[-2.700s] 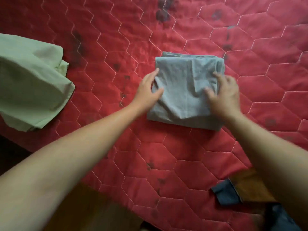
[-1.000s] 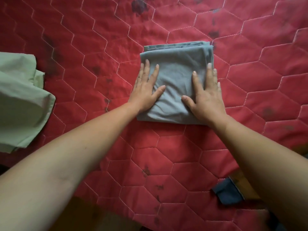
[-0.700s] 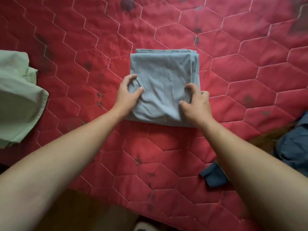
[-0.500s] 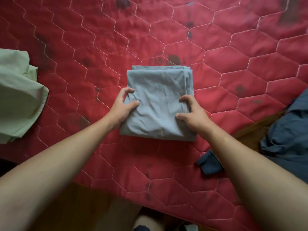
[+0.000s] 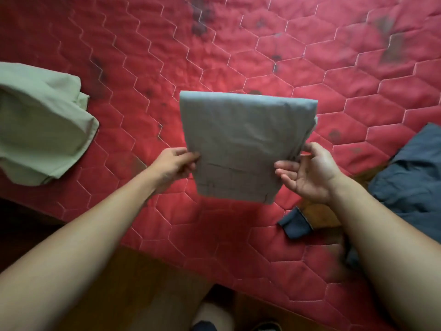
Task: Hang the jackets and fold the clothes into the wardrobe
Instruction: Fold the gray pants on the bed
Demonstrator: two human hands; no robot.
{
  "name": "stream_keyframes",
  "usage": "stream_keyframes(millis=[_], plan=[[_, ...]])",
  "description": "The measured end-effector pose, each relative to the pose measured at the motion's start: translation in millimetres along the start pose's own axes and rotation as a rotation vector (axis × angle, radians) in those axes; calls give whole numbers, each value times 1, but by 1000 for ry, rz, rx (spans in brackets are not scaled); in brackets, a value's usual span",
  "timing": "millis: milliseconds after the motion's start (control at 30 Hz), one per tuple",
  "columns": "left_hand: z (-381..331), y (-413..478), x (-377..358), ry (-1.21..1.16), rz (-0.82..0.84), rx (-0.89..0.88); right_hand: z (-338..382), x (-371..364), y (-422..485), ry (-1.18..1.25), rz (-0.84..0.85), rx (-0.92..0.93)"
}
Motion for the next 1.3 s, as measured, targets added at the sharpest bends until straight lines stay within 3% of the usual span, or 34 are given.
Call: stream_keyframes(millis=[100,200,300,400,467,567,733,900,1033,1133,1200,1300], plan=[[14,22,7,335,-186,-111,-9,0,18,-72,-55,-2],[41,33,0,545,-208,-112,-21,8,39,-418,-228,131],[44,30,-10,744,-317,-199,-8,4,44,-1140,-512,681],[16,24,-44,1082,-402,-589,-16,-29,49,-1504,-591,1039],[15,33,-73,1284,-315,-776,-24,-47,68,-1732,-538,1079],[34,60,-92,1419,-249,-772,-32,-52,99,-1904,-467,1018],[44,79,-89,1419,-208,-714,-28,-47,127,-1973,-372,783],[47,49,-74,1326,-331,-620,-37,-35,101,-1890,-383,904],[79,32,-73,1240,-199,-633,-65,-22,98,-1932,-358,904],[76,41,-73,1211,-199,-617,-60,-25,101,-1857,-368,931],[71,37,-71,1072,-211,-603,-52,-27,87,-1612,-405,979],[67,33,-50,629,-322,-449,-45,-7,66,-923,-551,873]])
Point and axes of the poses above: each hand's wrist, its own y-axis towards the middle knuckle, its own x-axis out of the back of the hand, z = x × y, the point moved 8 cm from there along y, towards the middle knuckle, and after that the axes turned 7 degrees about -z, right-handed, at the moved point
